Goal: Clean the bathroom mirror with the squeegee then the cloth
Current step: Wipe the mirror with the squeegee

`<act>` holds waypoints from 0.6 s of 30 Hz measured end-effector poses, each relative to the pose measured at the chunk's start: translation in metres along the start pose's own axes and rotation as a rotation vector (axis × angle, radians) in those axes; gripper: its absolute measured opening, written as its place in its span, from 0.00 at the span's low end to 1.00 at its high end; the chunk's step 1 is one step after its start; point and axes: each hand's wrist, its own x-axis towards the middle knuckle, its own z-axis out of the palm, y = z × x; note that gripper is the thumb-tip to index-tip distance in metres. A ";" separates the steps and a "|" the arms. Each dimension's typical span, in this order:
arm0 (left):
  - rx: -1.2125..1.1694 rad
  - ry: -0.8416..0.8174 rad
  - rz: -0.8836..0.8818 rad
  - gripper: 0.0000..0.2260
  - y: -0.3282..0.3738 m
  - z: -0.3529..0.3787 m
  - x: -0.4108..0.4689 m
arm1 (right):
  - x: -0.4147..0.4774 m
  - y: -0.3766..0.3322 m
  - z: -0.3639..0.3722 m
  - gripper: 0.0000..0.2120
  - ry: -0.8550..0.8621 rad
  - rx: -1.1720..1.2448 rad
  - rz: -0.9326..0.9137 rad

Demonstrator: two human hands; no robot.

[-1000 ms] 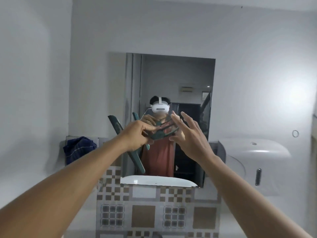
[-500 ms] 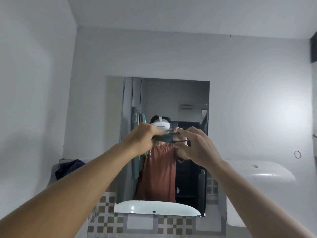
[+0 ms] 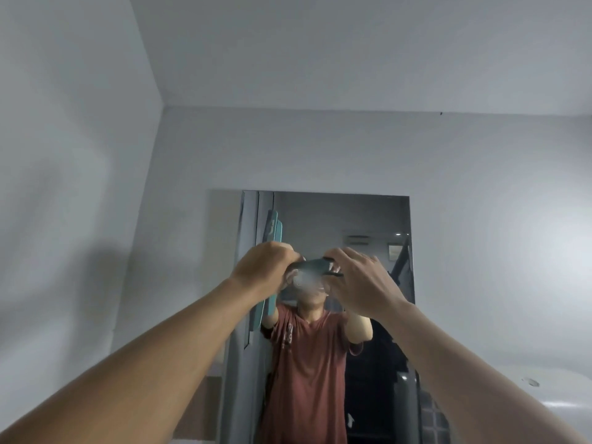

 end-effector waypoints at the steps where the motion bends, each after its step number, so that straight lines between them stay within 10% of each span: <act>1: 0.008 0.008 0.007 0.04 -0.004 0.000 0.004 | 0.006 0.001 0.001 0.19 0.012 -0.034 -0.020; 18: 0.115 0.332 -0.309 0.22 -0.045 0.066 -0.083 | 0.060 0.005 0.031 0.21 0.004 -0.005 0.023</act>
